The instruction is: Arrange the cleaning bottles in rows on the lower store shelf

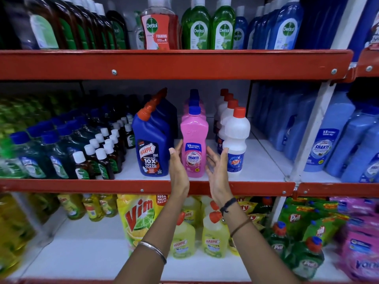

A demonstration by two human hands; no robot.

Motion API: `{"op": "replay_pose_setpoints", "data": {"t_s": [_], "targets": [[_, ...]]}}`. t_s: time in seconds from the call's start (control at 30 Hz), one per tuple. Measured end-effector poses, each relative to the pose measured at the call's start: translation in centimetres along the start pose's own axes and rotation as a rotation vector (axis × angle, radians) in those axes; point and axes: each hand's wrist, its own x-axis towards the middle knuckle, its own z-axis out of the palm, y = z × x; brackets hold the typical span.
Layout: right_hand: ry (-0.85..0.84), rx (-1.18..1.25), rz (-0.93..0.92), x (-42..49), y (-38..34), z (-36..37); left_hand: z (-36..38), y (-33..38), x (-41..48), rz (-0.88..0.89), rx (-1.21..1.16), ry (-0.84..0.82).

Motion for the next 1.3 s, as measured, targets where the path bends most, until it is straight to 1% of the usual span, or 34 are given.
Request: {"op": "replay_pose_setpoints", "data": {"t_s": [0.07, 0.17, 0.2, 0.23, 0.3, 0.4, 0.5, 0.6, 0.73, 1.0, 1.1, 1.23, 1.3], "targets": [[0.04, -0.005, -0.047, -0.4, 0.0, 0.4, 0.0, 0.1, -0.4, 0.019, -0.001, -0.002], [0.158, -0.079, -0.218, -1.9, 0.5, 1.4, -0.6, 0.1, -1.6, 0.115, 0.034, 0.055], [0.174, -0.107, -0.274, -2.4, 1.1, 1.8, -1.1, 0.1, -2.0, 0.165, 0.051, 0.09], [0.158, -0.123, -0.317, -2.9, 1.6, 2.2, -1.8, 0.2, -2.3, 0.218, 0.063, 0.126], [0.047, -0.144, -0.342, -3.3, 2.5, 3.3, -3.4, 0.5, -2.3, 0.301, 0.067, 0.201], [-0.126, -0.181, -0.22, -2.6, 2.9, 5.8, -6.1, 1.5, -0.8, 0.305, 0.078, 0.302], [-0.169, -0.136, -0.09, -1.4, 3.4, 8.1, -8.5, 2.4, 1.3, 0.233, 0.063, 0.282], [-0.138, -0.086, -0.052, -0.4, 3.9, 9.3, -9.7, 2.5, 2.7, 0.156, 0.063, 0.21], [-0.11, -0.073, -0.063, 0.1, 4.3, 9.9, -10.2, 2.5, 3.0, 0.116, 0.046, 0.172], [-0.076, -0.056, -0.061, 0.5, 4.6, 9.9, -9.9, 2.8, 2.7, 0.097, 0.043, 0.202], [-0.064, -0.012, -0.036, 0.4, 4.1, 9.9, -10.1, 2.7, 2.8, 0.095, 0.061, 0.197], [0.035, 0.089, -0.016, -0.7, 3.2, 9.5, -9.8, 3.3, 1.9, 0.094, 0.084, 0.22], [0.117, 0.092, -0.007, -1.8, 2.7, 8.0, -9.0, 4.6, 1.1, 0.152, 0.131, 0.247]]}}
